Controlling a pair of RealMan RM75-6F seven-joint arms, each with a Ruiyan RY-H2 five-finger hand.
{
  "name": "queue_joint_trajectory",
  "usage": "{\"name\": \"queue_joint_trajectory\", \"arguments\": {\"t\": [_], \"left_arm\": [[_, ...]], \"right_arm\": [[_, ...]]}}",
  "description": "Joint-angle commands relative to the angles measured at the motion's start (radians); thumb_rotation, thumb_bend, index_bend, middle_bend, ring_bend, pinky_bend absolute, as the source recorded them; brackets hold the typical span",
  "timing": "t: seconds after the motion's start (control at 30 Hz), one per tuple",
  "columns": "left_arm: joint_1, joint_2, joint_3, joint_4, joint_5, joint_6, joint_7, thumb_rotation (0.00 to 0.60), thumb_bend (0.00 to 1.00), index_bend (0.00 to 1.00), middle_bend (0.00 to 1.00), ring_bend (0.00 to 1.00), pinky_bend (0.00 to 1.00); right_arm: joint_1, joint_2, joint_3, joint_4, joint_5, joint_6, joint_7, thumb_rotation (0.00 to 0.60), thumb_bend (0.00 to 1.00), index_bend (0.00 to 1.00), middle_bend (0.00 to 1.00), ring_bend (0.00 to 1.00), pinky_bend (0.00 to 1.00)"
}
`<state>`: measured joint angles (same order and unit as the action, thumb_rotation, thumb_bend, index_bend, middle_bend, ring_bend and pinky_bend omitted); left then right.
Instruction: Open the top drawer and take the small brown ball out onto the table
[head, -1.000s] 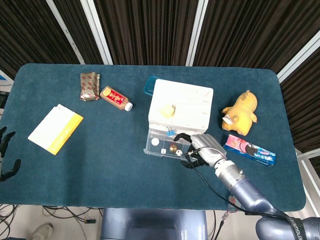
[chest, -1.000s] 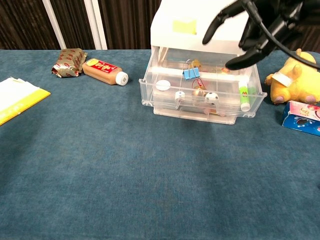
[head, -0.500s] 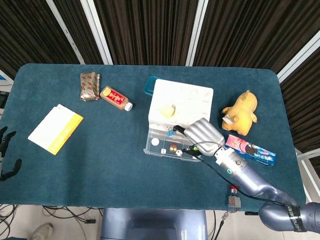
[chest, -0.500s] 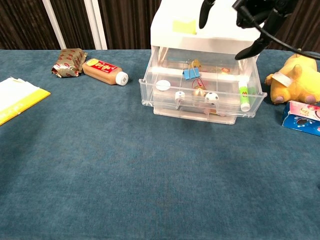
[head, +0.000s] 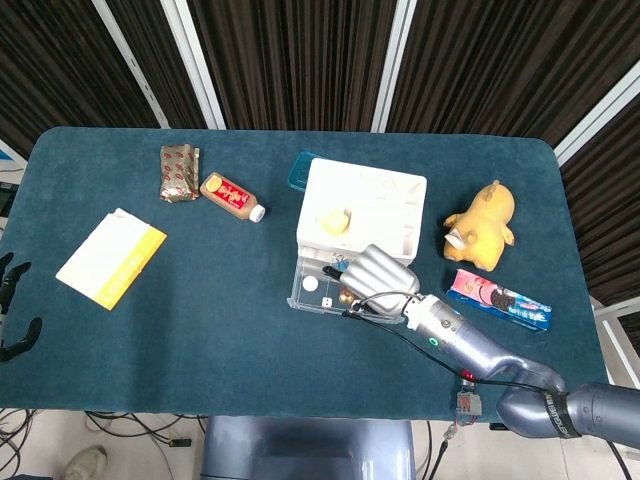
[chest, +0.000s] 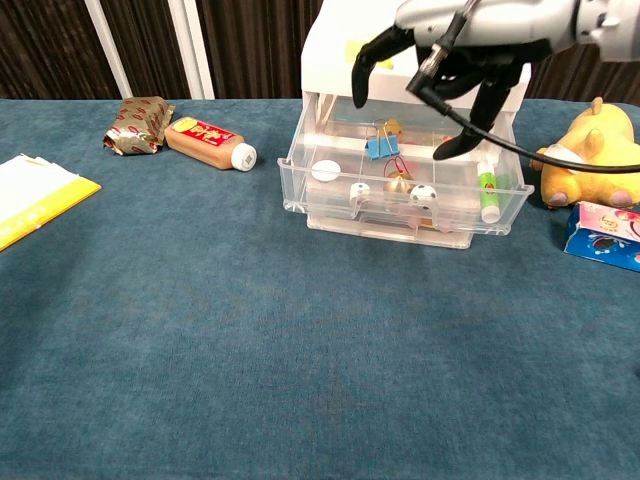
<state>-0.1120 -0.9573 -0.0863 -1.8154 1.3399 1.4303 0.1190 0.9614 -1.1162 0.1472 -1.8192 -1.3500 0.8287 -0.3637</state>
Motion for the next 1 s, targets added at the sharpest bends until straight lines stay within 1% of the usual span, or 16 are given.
{"name": "queue_joint_trajectory", "arguments": {"t": [0.03,0.33,0.57,0.77,1.0], "left_arm": [[0.000,0.000,-0.001,0.001,0.000,0.000,0.000,0.600,0.38,0.10,0.00,0.00,0.00],[-0.001,-0.002,0.000,0.001,-0.001,-0.001,0.004,0.600,0.38,0.10,0.00,0.00,0.00],[-0.001,-0.003,0.001,0.001,-0.001,-0.001,0.008,0.600,0.38,0.10,0.00,0.00,0.00],[-0.002,-0.003,0.001,0.001,-0.002,-0.002,0.007,0.600,0.38,0.10,0.00,0.00,0.00],[-0.001,-0.002,0.000,-0.001,-0.001,0.001,0.007,0.600,0.38,0.10,0.00,0.00,0.00]], "right_arm": [[0.015,0.001,-0.003,0.002,0.007,-0.033,0.003,0.600,0.25,0.31,0.99,1.00,1.00],[0.054,0.022,-0.005,0.014,0.012,-0.098,-0.055,0.600,0.25,0.31,0.99,1.00,1.00],[0.078,0.027,-0.014,0.023,-0.009,-0.109,-0.159,0.600,0.25,0.31,0.99,1.00,1.00],[0.093,0.032,-0.018,0.015,-0.002,-0.132,-0.186,0.600,0.25,0.31,0.99,1.00,1.00],[0.103,0.020,-0.031,0.016,-0.005,-0.156,-0.185,0.600,0.25,0.31,0.99,1.00,1.00]]}}
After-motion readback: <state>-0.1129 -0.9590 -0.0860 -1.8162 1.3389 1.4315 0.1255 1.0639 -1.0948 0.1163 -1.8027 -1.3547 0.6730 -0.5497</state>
